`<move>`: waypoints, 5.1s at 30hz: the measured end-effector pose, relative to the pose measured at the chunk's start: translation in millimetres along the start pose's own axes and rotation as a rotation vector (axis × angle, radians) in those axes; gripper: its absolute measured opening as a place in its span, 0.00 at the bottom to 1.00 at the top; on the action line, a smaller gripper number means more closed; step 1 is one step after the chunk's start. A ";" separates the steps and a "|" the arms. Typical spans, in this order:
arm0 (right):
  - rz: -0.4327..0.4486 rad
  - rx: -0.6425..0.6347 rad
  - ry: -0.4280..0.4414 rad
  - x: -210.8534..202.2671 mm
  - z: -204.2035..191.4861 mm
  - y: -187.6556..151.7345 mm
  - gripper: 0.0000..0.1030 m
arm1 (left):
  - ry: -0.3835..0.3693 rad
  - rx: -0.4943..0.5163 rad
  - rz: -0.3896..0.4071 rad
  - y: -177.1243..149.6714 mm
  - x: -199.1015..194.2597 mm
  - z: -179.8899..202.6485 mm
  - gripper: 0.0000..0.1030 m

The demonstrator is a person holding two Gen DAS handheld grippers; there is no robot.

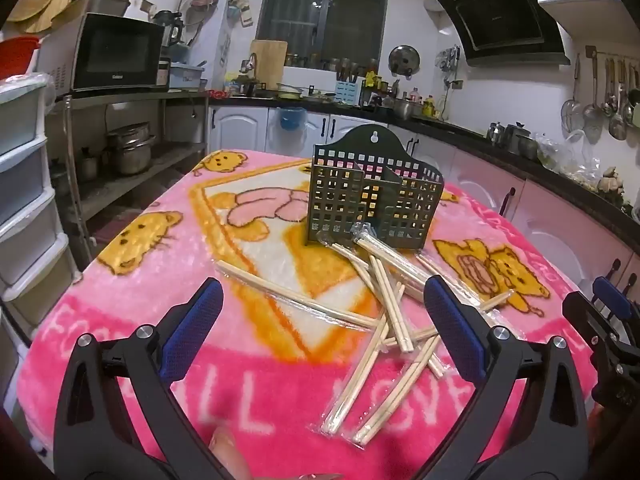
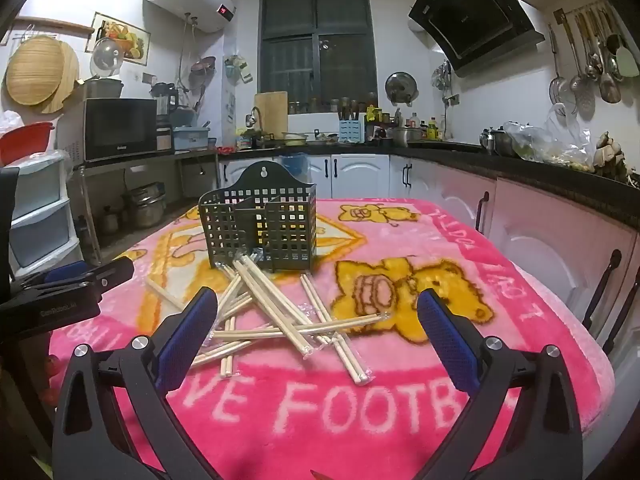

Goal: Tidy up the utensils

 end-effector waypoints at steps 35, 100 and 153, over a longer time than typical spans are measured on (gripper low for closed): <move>0.008 -0.003 0.000 -3.3 0.3 0.4 0.94 | 0.002 0.010 0.007 1.1 -0.3 4.1 0.90; -0.499 0.260 0.157 94.5 33.5 -41.6 0.94 | -0.101 -0.261 -0.283 -11.5 79.2 -63.3 0.90; -0.400 0.378 0.388 131.0 32.0 56.1 0.05 | -0.021 -0.239 -0.209 78.9 110.1 -111.2 0.05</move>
Point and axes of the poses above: each gripper's, at about its wrist camera, not at the fingertips, and x roughly the way its jaws point, z to its right, y to its top, the point moved 7 cm from there along x, roughly the way its jaws point, and after that the axes turned 7 degrees about -y, right-handed, at the moved point
